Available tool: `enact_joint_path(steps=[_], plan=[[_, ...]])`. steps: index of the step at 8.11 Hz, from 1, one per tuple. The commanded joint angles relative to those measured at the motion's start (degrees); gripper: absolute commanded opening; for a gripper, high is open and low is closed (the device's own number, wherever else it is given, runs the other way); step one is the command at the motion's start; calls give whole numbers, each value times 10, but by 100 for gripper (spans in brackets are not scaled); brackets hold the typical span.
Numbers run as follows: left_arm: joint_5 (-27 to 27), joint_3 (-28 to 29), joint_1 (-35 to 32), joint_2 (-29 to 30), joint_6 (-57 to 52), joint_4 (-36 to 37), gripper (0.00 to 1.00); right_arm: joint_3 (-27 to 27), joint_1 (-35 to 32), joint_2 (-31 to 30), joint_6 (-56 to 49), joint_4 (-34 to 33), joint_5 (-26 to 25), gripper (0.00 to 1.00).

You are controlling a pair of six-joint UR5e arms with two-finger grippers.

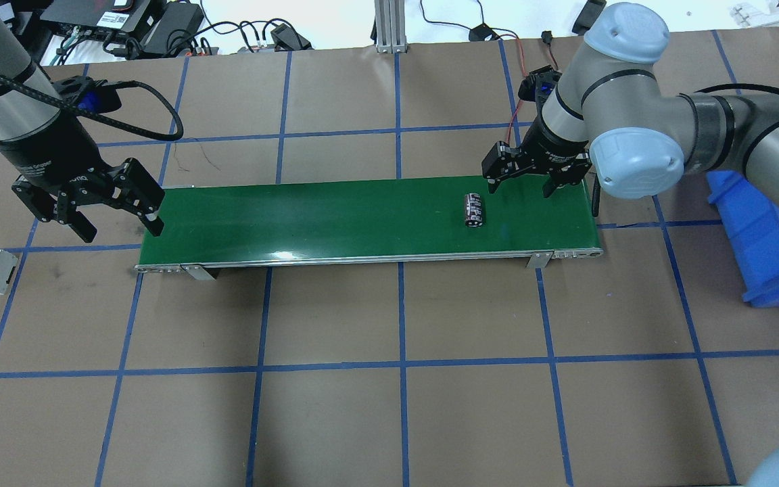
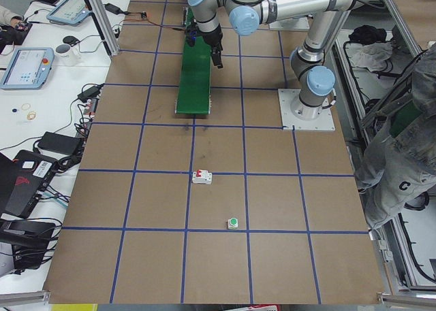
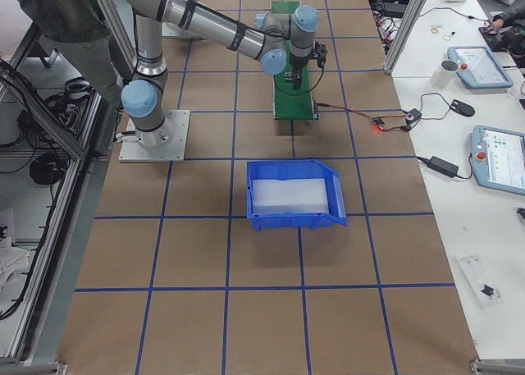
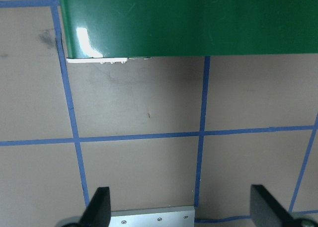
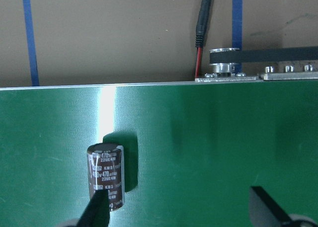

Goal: Move capacitor from left to right
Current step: 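Lower the right gripper onto the capacitor carried along the belt and grasp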

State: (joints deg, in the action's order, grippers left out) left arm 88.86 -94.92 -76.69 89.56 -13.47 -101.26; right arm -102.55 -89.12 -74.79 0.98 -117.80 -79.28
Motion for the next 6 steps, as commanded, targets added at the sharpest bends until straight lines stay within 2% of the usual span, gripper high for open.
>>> enact_joint_path(steps=[1, 2, 4, 6], plan=[[0, 0, 0, 0, 0, 0, 100, 0, 0, 17, -1, -1, -4, 97], [0, 0, 0, 0, 0, 0, 100, 0, 0, 18, -1, 0, -6, 93], [-1, 0, 0, 0, 0, 0, 100, 0, 0, 18, -2, 1, -10, 92], [-1, 0, 0, 0, 0, 0, 100, 0, 0, 19, -4, 2, -15, 84]])
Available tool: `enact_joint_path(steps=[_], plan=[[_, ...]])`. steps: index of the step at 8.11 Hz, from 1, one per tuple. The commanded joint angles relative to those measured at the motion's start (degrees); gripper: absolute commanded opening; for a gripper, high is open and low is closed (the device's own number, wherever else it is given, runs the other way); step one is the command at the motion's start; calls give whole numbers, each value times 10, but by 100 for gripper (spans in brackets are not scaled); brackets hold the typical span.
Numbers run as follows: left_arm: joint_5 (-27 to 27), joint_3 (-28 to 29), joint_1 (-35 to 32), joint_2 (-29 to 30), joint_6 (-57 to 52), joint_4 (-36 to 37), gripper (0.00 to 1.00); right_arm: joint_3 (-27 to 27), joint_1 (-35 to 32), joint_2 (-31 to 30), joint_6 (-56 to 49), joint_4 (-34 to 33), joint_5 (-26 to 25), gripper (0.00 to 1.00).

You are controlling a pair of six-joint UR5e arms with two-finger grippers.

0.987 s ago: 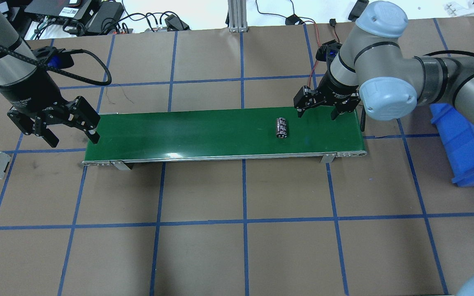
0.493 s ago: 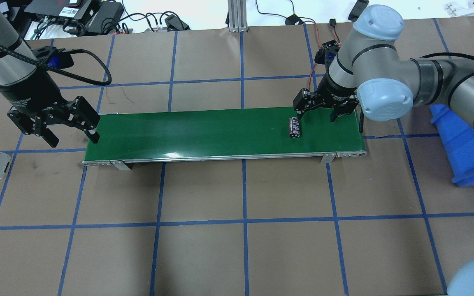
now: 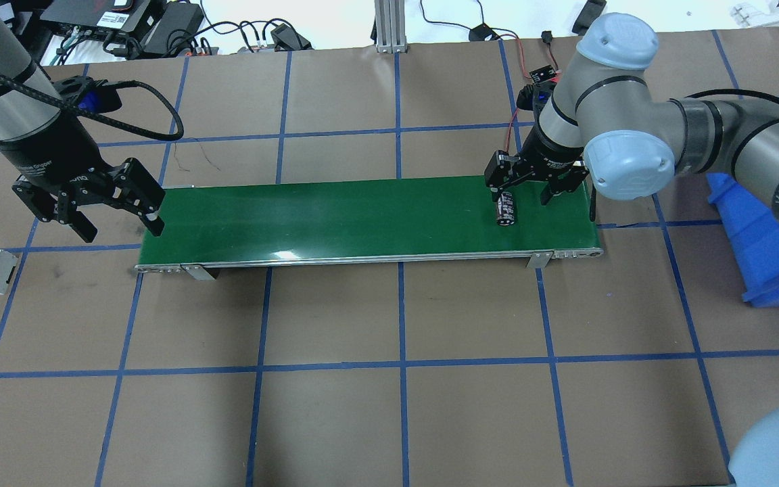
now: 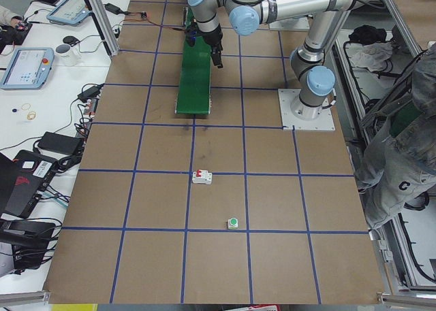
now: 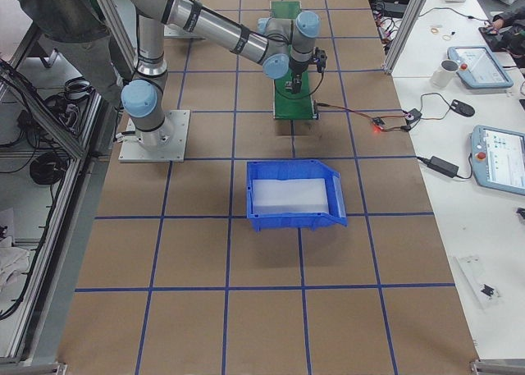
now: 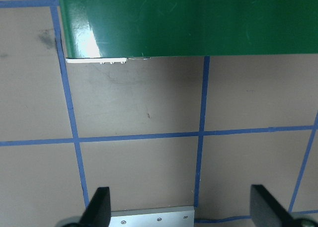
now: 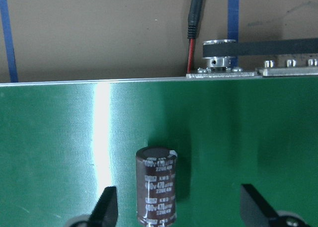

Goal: Move capacitor from left to right
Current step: 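Lift the capacitor off the belt with the right gripper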

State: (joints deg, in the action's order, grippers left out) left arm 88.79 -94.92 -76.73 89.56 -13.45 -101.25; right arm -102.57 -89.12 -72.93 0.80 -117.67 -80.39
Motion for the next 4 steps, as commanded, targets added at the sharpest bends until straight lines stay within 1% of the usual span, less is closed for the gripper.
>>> enact_joint_path(steps=[1, 2, 3, 4], plan=[[0, 0, 0, -1, 1, 0, 100, 0, 0, 2, -6, 1, -6, 79], [0, 0, 0, -1, 1, 0, 100, 0, 0, 5, -6, 1, -29, 70], [0, 0, 0, -2, 1, 0, 100, 0, 0, 14, -6, 2, -35, 66], [0, 0, 0, -1, 1, 0, 100, -1, 0, 19, -7, 1, -36, 59]])
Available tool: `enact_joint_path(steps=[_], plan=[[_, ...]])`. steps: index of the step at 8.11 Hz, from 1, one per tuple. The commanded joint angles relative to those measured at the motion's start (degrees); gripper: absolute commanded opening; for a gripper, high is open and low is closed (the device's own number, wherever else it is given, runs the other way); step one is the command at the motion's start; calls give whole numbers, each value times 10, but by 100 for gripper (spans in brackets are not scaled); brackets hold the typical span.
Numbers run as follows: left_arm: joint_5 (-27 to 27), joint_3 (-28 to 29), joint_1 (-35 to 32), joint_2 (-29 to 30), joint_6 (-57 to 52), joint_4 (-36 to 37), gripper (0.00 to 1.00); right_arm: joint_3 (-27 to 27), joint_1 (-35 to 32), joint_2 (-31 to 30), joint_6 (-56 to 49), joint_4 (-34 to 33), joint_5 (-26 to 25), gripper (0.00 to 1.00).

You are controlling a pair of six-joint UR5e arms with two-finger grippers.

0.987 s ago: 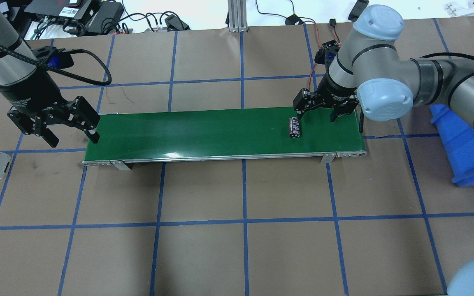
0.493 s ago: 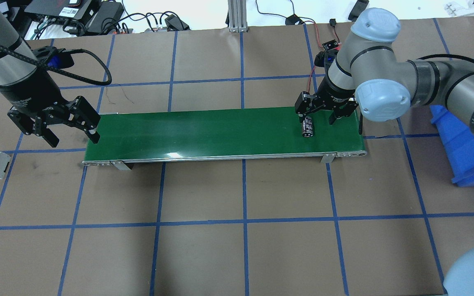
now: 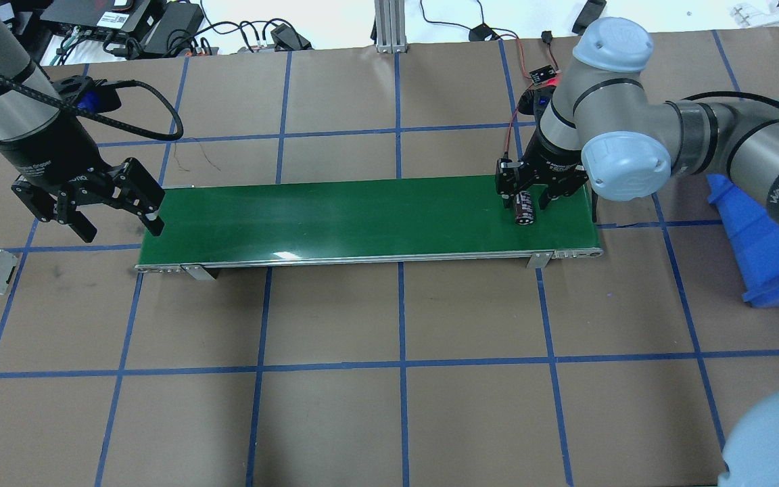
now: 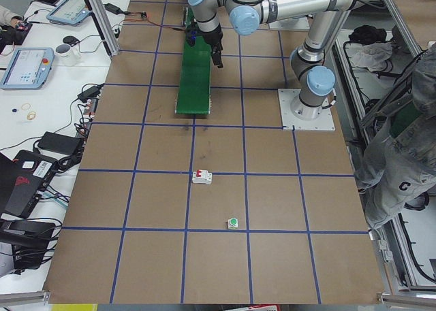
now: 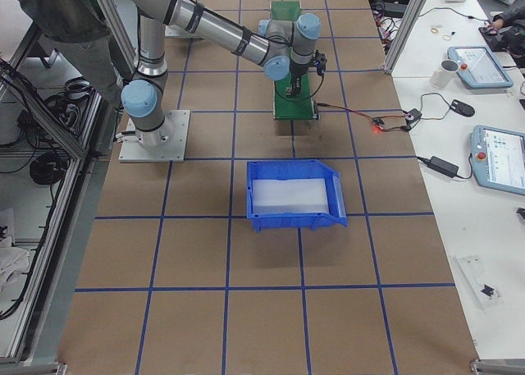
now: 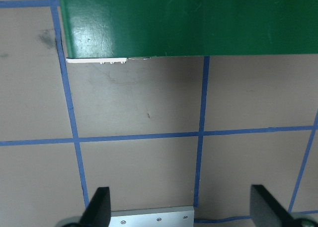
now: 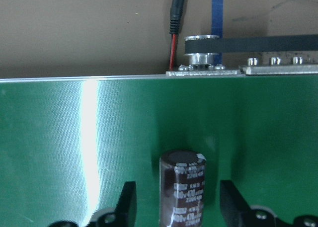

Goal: Move capacitor from left to right
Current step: 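Lift the capacitor off the belt with the right gripper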

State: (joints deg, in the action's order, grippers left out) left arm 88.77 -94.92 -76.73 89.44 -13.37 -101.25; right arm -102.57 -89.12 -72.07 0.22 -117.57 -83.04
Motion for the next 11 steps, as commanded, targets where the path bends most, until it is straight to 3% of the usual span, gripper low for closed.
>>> enact_joint_path(steps=[1, 3, 4, 7, 9, 11], plan=[[0, 0, 0, 0, 0, 0, 100, -1, 0, 16, -1, 1, -16, 48], [0, 0, 0, -1, 0, 0, 100, -1, 1, 14, 0, 6, -18, 21], [0, 0, 0, -1, 0, 0, 100, -1, 6, 11, -3, 8, -19, 0], [0, 0, 0, 0, -1, 0, 100, 25, 14, -33, -7, 23, -98, 0], [1, 0, 2, -1, -3, 0, 100, 81, 31, -61, -31, 80, -157, 0], [5, 9, 3, -4, 0, 35, 100, 90, 116, -81, -113, 108, -188, 0]])
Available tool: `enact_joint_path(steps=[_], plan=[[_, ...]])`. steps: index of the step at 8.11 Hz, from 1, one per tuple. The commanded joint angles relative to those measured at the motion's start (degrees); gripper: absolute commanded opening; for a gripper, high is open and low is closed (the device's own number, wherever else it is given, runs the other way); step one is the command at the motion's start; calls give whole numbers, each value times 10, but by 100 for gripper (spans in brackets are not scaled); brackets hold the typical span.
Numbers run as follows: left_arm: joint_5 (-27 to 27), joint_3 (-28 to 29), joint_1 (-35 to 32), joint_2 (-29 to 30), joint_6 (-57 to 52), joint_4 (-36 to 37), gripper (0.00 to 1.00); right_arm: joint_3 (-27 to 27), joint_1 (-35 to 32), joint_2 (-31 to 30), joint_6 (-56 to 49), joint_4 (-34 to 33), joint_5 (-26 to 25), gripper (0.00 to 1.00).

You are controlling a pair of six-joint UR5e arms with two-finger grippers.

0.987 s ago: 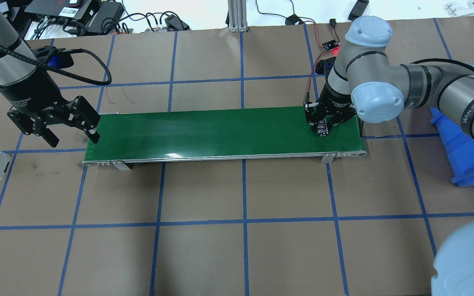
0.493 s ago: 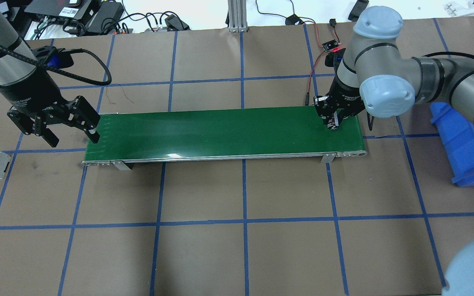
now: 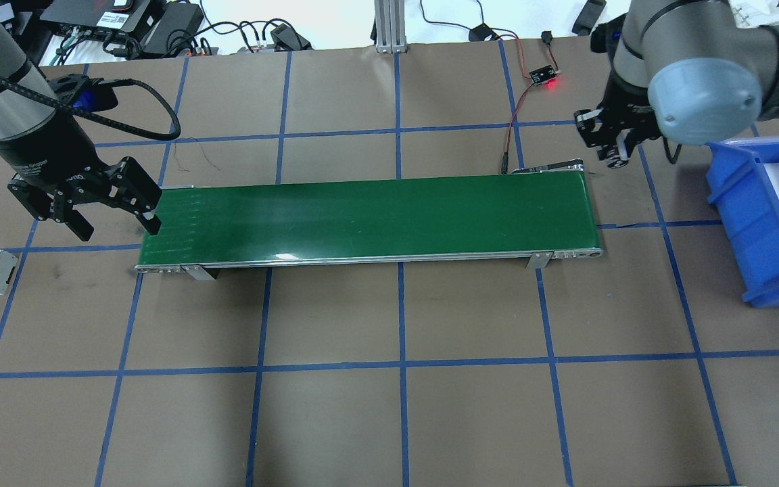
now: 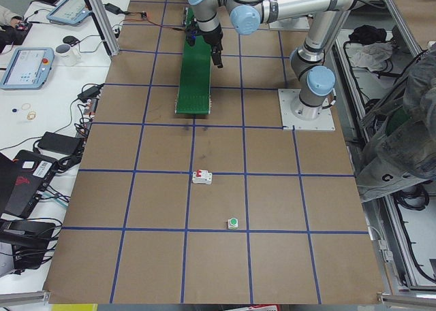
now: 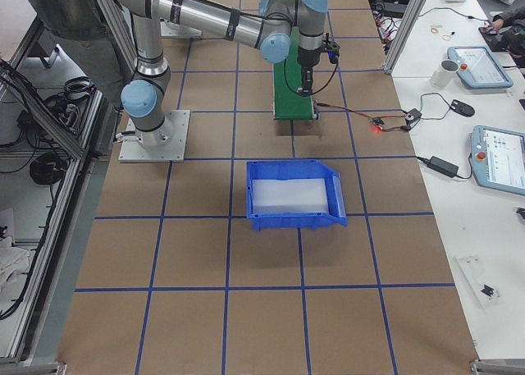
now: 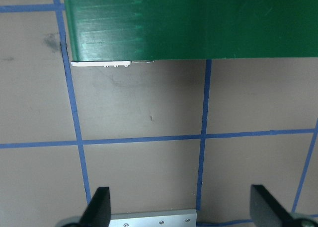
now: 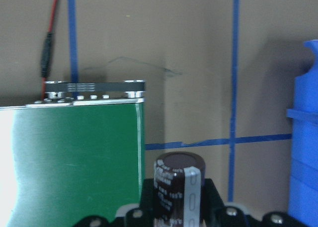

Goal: Move capacitor from left to right
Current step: 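Lift the capacitor off the belt with the right gripper, then carry the capacitor into the blue bin and open the right gripper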

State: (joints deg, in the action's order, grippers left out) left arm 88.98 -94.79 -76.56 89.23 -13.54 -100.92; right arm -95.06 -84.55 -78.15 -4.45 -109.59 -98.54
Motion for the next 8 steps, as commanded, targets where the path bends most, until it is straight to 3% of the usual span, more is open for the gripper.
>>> enact_joint_path(steps=[1, 4, 8], plan=[[5, 19, 2, 4, 4, 61, 100, 15, 120, -23, -122, 27, -34, 0], [21, 50, 2, 14, 1, 23, 100, 13, 220, -27, -248, 23, -89, 0], [44, 74, 2, 26, 0, 38, 100, 8, 314, 18, -341, 3, -61, 0]])
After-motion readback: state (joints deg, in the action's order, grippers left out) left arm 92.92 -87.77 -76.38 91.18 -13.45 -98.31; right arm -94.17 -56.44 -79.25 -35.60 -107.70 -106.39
